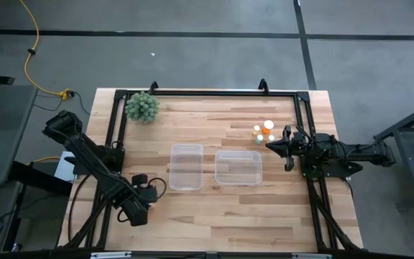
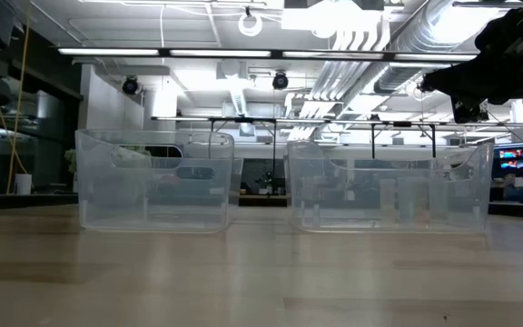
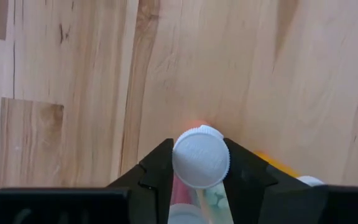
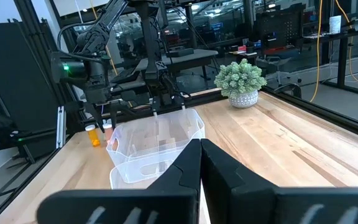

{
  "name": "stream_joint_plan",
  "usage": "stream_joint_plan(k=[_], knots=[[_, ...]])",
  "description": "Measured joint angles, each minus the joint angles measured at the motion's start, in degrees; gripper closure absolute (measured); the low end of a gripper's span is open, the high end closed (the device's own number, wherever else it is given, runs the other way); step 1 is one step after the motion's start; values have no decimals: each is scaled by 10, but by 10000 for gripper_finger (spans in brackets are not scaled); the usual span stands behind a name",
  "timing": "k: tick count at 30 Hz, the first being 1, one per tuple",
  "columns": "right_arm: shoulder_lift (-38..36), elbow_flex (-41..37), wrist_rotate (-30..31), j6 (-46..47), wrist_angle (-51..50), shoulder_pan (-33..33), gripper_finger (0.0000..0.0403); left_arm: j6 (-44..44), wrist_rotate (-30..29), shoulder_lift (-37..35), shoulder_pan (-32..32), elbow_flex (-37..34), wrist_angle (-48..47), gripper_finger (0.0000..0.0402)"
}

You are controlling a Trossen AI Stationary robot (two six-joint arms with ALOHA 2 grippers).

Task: Pick and place medicine bottles into bin by pill shape (circle, oval)
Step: Put the pink tablet bottle into the left transparent bin

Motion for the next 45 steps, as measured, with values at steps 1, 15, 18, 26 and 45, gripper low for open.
stream_joint_plan(k=[1, 15, 18, 26, 45], knots=[[0, 0, 0, 0, 0, 0, 402, 5, -1, -2, 0, 0, 0, 302], [0, 0, 0, 0, 0, 0, 402, 176, -79, -48, 35, 195, -161, 291], [0, 0, 0, 0, 0, 0, 402, 253, -144, -47, 64, 236, -173, 292], [0, 0, 0, 0, 0, 0, 402, 387, -131, -26, 200, 244, -145, 289], [0, 0, 0, 0, 0, 0, 402, 432, -54, -7, 412, 65, 12, 289]])
